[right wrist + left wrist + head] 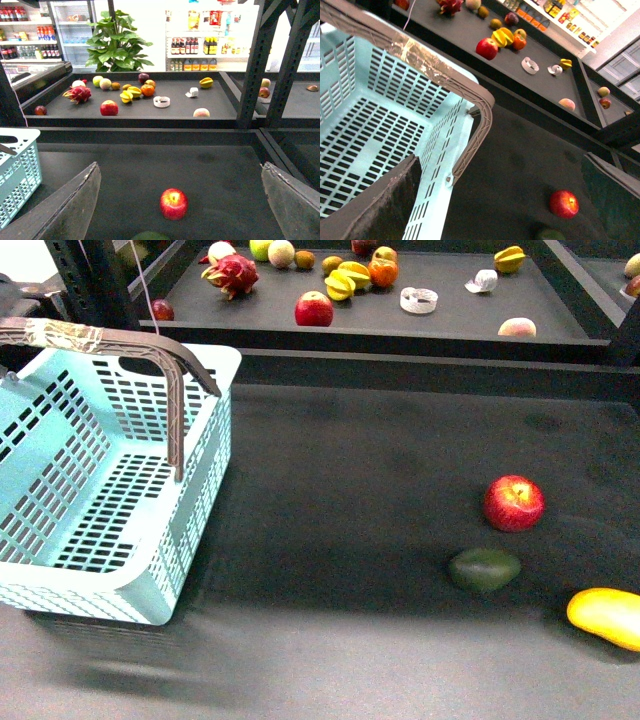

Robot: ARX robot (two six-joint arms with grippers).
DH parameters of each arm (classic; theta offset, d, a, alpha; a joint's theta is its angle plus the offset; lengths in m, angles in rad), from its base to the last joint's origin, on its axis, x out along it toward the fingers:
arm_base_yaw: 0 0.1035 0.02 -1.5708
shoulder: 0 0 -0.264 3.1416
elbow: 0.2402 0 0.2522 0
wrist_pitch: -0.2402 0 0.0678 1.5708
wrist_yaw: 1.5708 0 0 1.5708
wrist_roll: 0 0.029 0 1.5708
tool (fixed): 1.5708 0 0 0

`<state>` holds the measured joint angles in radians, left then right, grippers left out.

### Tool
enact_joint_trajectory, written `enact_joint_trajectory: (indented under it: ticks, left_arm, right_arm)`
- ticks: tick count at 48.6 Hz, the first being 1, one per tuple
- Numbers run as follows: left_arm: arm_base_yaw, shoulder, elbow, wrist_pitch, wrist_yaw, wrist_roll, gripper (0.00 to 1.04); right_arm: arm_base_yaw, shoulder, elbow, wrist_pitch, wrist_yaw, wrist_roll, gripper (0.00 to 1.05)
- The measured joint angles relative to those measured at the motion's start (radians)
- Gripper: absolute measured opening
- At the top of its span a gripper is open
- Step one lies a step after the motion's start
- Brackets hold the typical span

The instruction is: Pick mango with right arm and hold basket with left

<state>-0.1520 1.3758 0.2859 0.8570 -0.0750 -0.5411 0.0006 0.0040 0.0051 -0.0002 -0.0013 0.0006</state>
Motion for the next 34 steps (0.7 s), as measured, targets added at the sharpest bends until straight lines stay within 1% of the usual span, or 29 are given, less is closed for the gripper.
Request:
enact_joint_trajectory:
  ticks: [4, 10, 15, 24, 28, 34]
  left_arm:
    - [-0.002, 0.204, 0.111, 0.014, 0.014, -0.101, 0.99]
    - [-0.011, 0.378, 0.267, -0.006, 0.026, -0.218, 0.99]
    - [-0.018, 0.444, 0.353, -0.018, 0.024, -0.279, 0.99]
    - [-0.016, 0.507, 0.420, -0.027, 0.026, -0.354, 0.99]
    - [0.004, 0.547, 0.447, -0.029, 0.030, -0.387, 0.99]
    - [0.062, 0.608, 0.505, -0.048, 0.031, -0.414, 0.99]
  right_arm:
    - [0.000, 0.000, 0.000, 0.000, 0.000, 0.000, 0.96]
    - [0.000, 0.000, 0.000, 0.000, 0.000, 0.000, 0.96]
    - [0.000, 0.000, 0.000, 0.000, 0.000, 0.000, 0.96]
    - [0.000, 0.000, 0.000, 0.000, 0.000, 0.000, 0.96]
    - [0.000, 0.000, 0.000, 0.000, 0.000, 0.000, 0.96]
    - [0.000, 0.000, 0.000, 0.000, 0.000, 0.000, 0.96]
